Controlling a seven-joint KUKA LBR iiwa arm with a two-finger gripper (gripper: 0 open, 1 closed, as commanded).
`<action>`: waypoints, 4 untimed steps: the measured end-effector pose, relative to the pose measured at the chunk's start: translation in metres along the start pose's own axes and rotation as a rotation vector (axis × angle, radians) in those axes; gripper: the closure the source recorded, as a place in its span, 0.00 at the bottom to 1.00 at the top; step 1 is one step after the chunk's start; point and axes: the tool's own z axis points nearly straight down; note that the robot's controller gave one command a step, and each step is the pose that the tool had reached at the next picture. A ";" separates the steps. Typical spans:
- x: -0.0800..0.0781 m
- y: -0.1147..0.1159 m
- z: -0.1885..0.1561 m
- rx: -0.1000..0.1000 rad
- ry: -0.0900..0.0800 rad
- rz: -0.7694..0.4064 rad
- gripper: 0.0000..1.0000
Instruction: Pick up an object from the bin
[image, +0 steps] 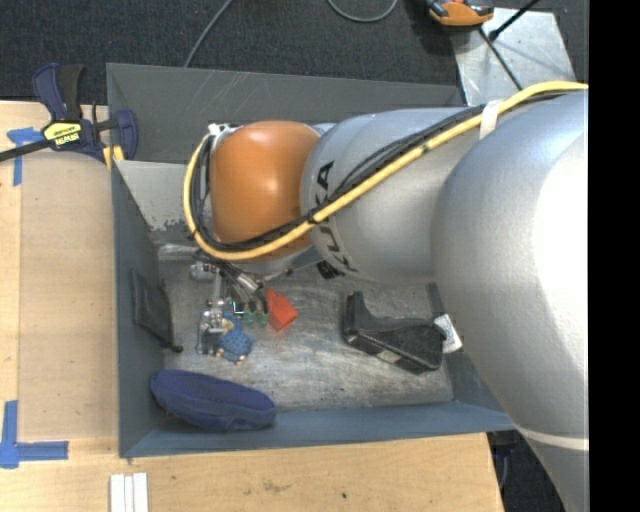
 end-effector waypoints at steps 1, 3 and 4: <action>0.000 -0.086 0.064 0.001 -0.006 -0.120 0.00; -0.038 -0.055 0.063 -0.005 -0.027 -0.332 1.00; -0.019 -0.071 -0.118 0.001 -0.019 -0.490 1.00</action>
Offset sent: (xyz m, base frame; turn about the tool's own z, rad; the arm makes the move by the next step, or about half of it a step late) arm -0.0005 -0.0815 -0.0617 -0.1241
